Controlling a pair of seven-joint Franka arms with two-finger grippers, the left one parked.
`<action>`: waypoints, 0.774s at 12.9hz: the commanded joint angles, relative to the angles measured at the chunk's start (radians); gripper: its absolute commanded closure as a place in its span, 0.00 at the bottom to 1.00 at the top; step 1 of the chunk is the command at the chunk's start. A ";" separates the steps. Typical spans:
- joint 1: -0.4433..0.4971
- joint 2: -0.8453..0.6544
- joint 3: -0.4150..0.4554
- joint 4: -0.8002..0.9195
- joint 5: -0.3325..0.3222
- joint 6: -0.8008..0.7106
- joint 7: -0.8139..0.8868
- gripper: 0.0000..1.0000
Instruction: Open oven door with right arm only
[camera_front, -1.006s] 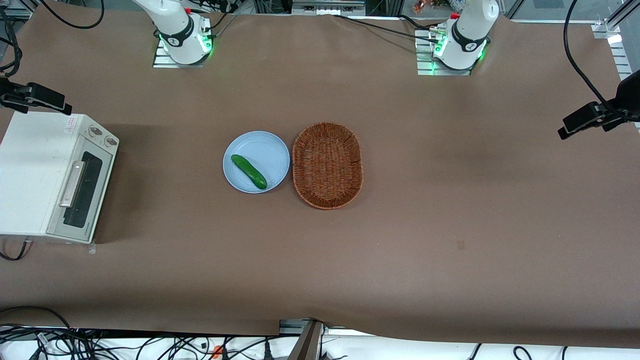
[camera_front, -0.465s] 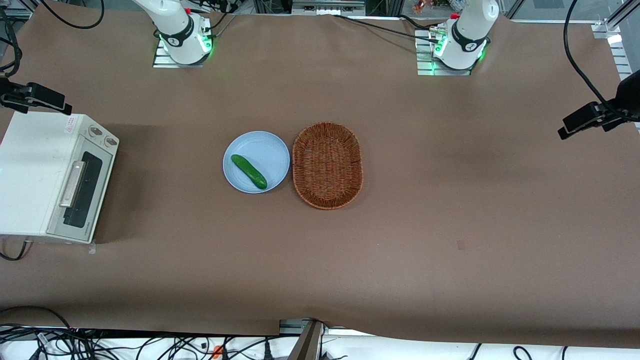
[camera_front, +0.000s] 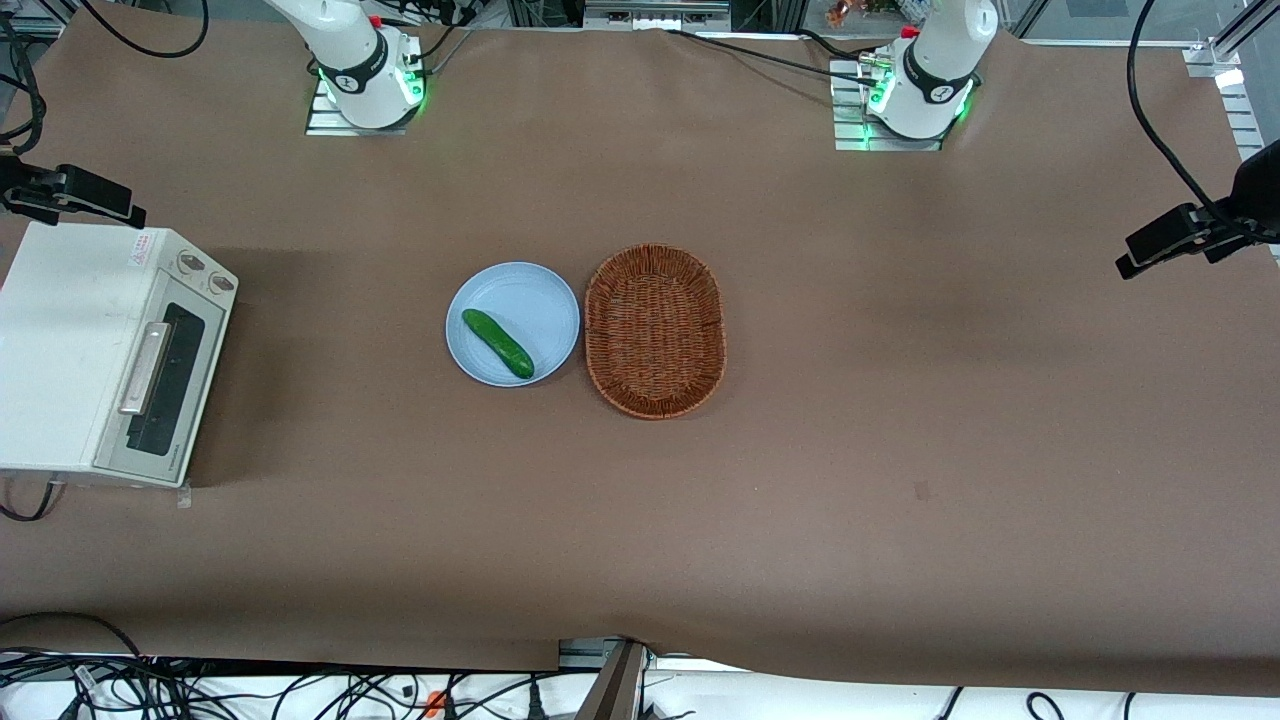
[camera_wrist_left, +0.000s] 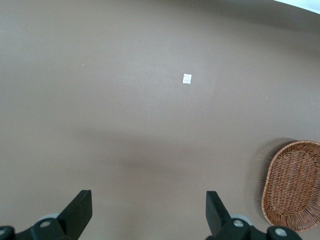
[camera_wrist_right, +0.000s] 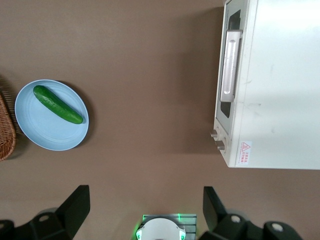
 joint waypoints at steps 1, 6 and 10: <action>-0.008 -0.008 0.007 -0.010 -0.005 -0.009 -0.004 0.00; 0.003 -0.004 0.013 -0.010 -0.040 -0.009 -0.034 0.00; 0.003 0.004 0.015 -0.012 -0.040 -0.009 -0.034 0.00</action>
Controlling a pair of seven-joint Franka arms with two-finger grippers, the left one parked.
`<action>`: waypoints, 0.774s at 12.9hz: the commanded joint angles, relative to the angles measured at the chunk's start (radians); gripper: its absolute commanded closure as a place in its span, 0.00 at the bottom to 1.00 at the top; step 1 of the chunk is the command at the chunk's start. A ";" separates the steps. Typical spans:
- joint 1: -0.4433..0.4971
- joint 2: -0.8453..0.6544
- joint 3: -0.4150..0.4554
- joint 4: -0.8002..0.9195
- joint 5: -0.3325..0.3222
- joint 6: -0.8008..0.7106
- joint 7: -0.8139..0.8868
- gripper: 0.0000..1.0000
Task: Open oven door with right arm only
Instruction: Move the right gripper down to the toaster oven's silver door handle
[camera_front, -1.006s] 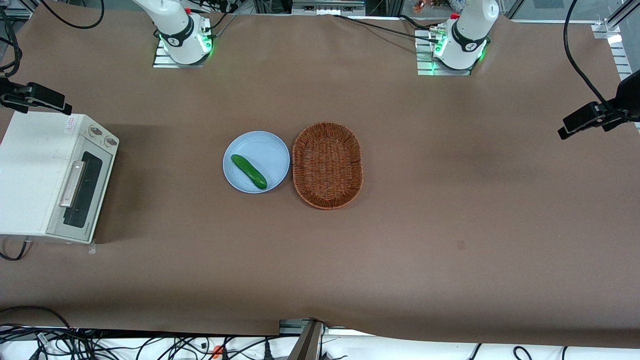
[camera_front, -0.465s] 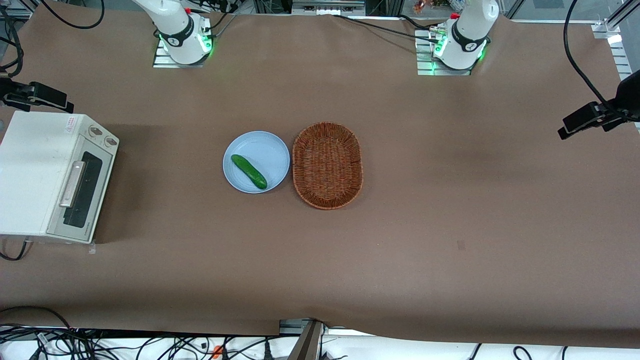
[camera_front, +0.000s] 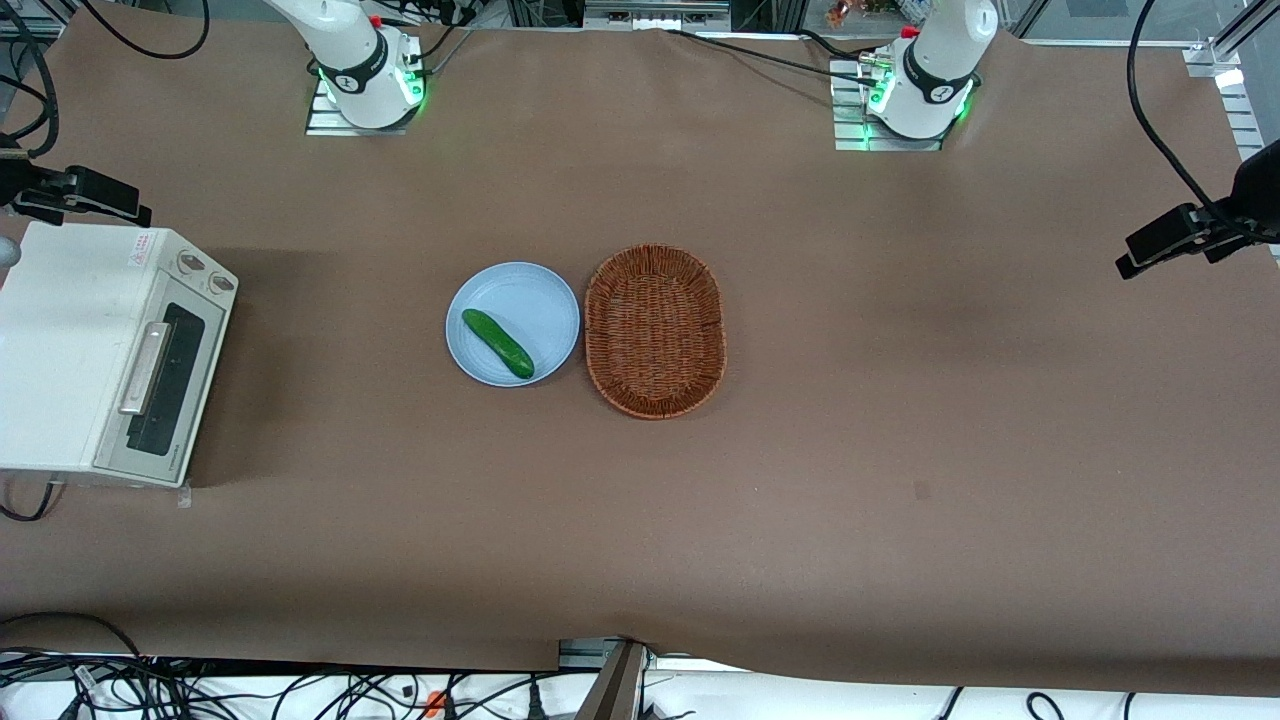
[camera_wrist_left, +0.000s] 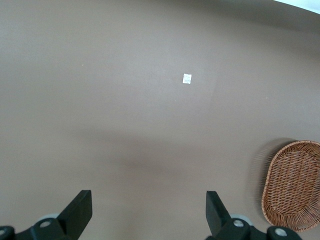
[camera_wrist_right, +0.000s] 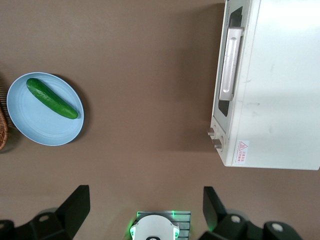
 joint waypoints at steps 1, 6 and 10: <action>-0.001 -0.004 0.007 -0.007 -0.019 -0.007 -0.013 0.00; 0.010 0.024 0.007 -0.009 -0.019 -0.007 -0.012 0.00; 0.030 0.045 0.009 -0.010 -0.020 -0.005 -0.001 0.00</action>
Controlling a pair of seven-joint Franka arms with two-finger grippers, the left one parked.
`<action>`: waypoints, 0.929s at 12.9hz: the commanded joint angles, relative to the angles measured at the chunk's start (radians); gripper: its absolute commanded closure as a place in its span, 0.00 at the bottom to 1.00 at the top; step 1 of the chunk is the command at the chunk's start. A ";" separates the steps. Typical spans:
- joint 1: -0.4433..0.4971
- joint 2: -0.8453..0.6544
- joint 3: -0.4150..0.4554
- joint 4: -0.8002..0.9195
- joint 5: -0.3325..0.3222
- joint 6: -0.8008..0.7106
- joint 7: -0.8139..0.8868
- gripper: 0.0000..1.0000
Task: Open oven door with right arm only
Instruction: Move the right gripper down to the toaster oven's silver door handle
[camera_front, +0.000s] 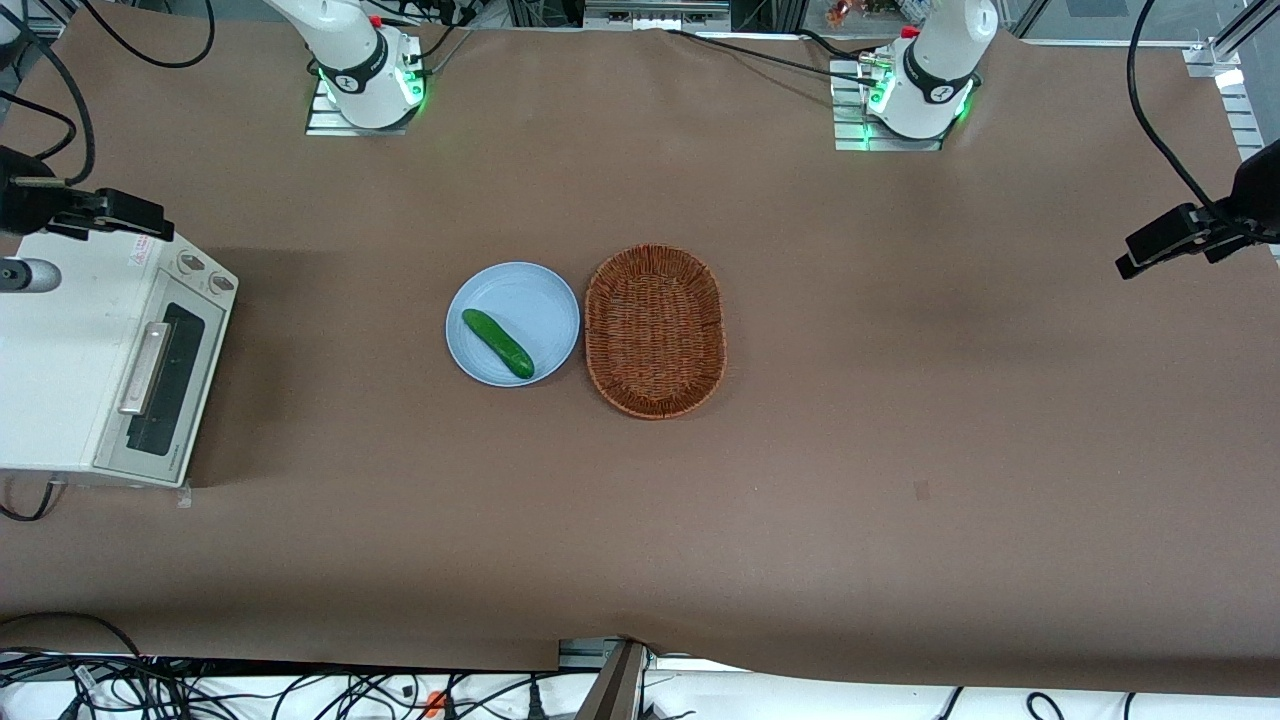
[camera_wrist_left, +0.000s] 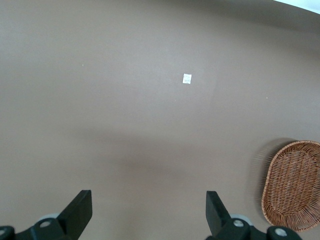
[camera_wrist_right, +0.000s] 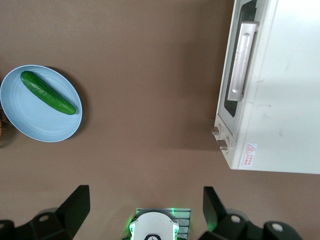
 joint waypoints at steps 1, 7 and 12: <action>0.012 0.003 0.005 -0.008 -0.020 -0.003 0.002 0.00; 0.035 0.070 0.004 -0.008 -0.021 0.006 0.002 0.32; 0.097 0.148 0.004 -0.011 -0.119 0.020 -0.008 0.89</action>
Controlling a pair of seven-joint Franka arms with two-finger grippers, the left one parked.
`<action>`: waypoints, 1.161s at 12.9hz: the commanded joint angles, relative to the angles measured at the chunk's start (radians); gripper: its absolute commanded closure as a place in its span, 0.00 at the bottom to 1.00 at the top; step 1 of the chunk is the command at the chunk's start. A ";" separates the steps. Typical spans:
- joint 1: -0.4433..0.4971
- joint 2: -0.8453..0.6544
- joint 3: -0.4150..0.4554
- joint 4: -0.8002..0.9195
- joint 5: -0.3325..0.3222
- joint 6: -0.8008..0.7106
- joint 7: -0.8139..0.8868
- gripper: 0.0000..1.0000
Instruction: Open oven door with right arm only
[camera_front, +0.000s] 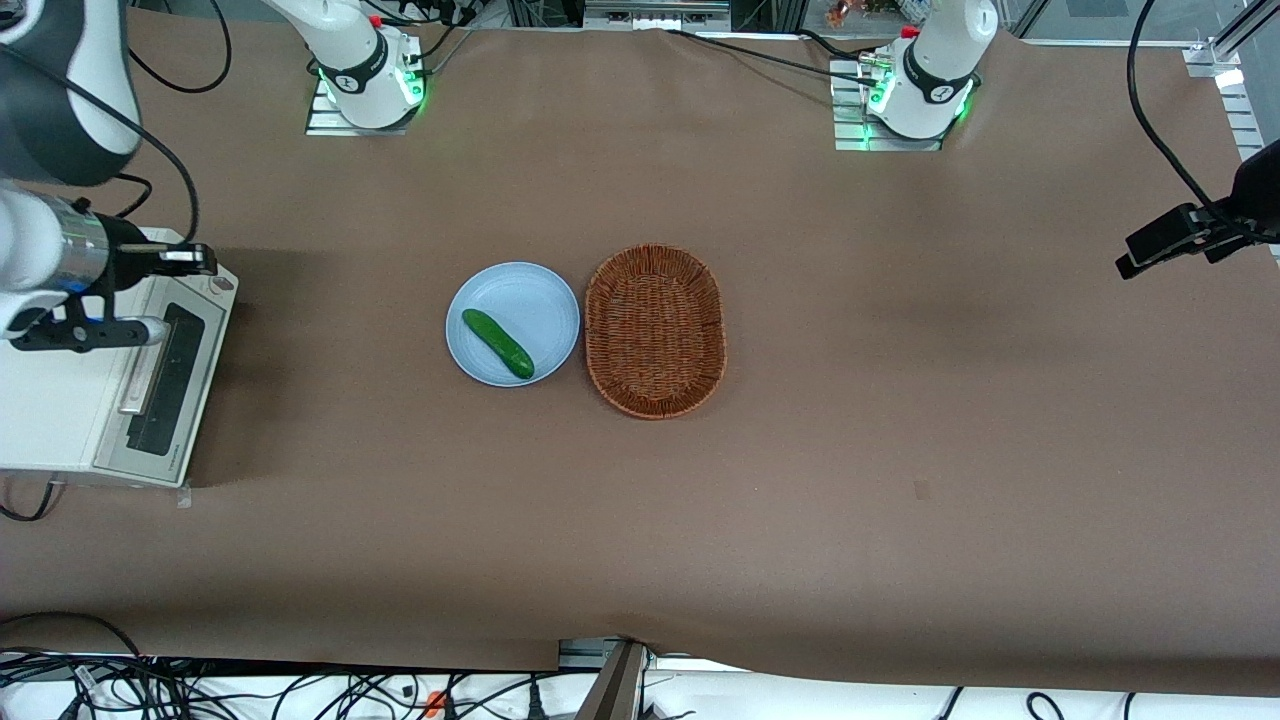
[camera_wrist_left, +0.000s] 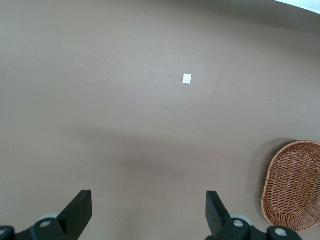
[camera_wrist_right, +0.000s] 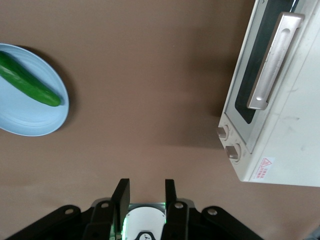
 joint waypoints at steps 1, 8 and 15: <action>0.043 0.038 0.002 -0.007 -0.095 0.016 -0.009 0.97; -0.012 0.199 -0.005 -0.013 -0.285 0.192 -0.245 1.00; -0.041 0.226 -0.005 -0.097 -0.471 0.284 -0.353 1.00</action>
